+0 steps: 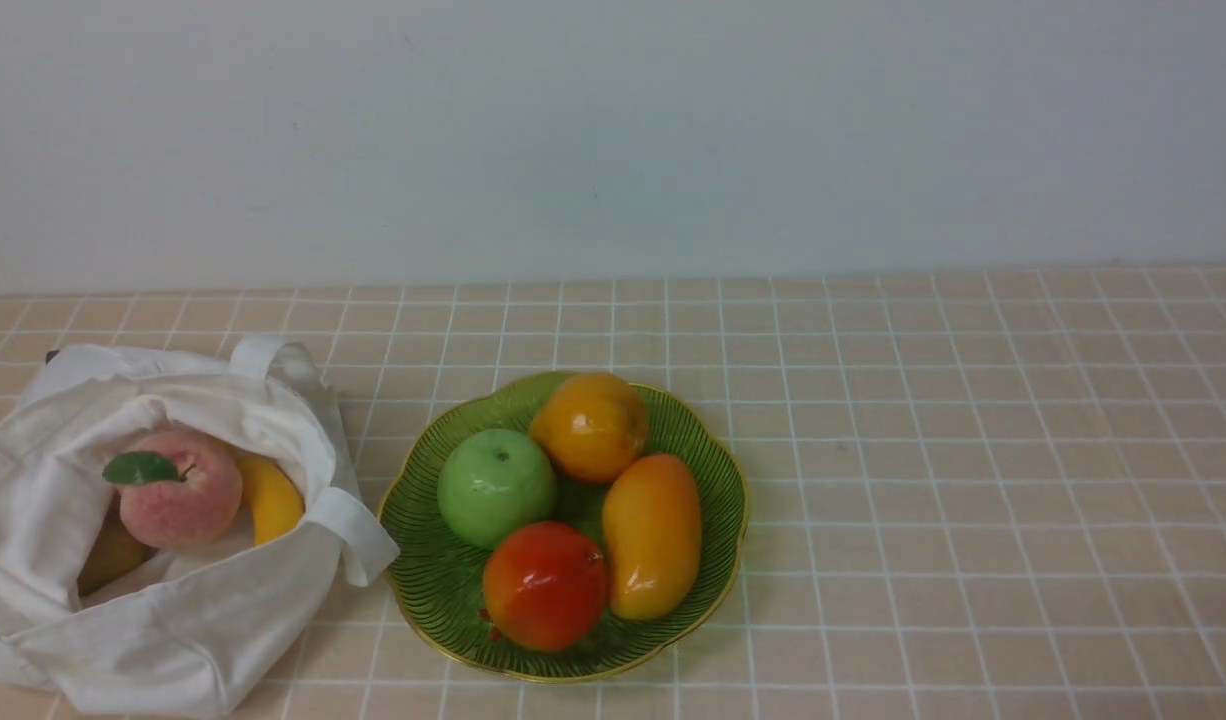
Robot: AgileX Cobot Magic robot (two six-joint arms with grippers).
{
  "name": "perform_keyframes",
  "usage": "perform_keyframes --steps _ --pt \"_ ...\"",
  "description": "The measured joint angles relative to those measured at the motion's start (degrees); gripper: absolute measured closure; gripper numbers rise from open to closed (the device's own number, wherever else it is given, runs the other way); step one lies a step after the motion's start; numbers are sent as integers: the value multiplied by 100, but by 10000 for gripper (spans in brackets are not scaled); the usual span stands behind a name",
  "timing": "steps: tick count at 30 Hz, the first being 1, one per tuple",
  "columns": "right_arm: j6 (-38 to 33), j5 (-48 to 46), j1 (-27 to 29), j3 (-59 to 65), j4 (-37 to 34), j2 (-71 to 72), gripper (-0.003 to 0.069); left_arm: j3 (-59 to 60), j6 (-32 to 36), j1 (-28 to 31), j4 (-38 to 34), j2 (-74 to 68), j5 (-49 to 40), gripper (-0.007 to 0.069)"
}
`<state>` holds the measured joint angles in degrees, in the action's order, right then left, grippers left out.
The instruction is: Take the fruit out of the bag on the brown coffee tablecloth and place them on the plate.
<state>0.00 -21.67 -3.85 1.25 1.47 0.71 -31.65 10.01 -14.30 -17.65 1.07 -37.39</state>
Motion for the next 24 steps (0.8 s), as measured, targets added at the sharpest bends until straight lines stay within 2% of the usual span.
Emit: perform_keyframes --steps 7,11,15,20,24 --pt "0 0 0 0 0 0 673 111 160 0 449 7 27 632" --pt "0 0 0 0 0 0 673 652 -191 181 1116 7 159 632" --pt "0 0 0 0 0 0 673 1366 -687 671 1638 7 329 632" --pt "0 0 0 0 0 0 673 2307 -954 1277 1695 7 506 632" --pt "0 0 0 0 0 0 673 2724 -961 1352 1670 2 1097 632"
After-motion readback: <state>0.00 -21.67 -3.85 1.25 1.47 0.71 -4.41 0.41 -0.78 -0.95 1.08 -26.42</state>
